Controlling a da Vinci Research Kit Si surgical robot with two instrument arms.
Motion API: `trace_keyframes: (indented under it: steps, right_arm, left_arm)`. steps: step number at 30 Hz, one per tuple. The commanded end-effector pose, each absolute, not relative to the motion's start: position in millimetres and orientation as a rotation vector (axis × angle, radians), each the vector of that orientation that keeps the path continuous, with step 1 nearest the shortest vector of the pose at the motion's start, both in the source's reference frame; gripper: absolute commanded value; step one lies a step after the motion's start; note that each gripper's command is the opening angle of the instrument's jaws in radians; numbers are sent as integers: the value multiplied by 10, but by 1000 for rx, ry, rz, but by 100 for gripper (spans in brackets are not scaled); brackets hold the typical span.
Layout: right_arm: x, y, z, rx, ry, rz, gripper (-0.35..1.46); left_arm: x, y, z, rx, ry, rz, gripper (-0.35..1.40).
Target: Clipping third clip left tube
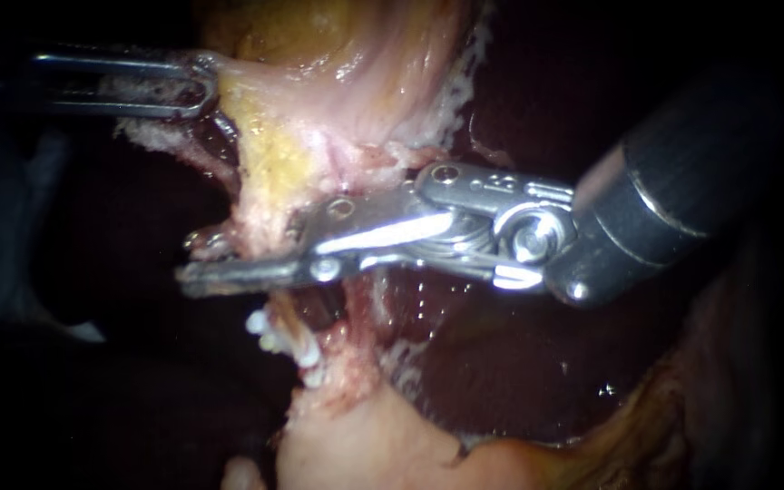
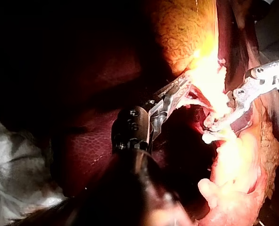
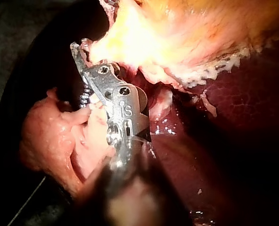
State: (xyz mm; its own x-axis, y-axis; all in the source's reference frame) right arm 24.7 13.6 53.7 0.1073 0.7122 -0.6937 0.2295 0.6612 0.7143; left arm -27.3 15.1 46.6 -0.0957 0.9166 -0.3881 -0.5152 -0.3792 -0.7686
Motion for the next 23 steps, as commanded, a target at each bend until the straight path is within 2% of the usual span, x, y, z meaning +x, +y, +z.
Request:
trace_keyframes:
  steps: [1,7,23]
  right_arm:
    - [247,136,536,850,1451,434,-35]
    - [243,134,535,856,1417,436,-35]
    - [240,138,541,860,1414,439,-35]
  left_arm:
    - [-273,151,466,-1061,-549,1697,-35]
    - [-273,151,466,-1061,-549,1697,-35]
    - [-273,151,467,-1061,-549,1697,-35]
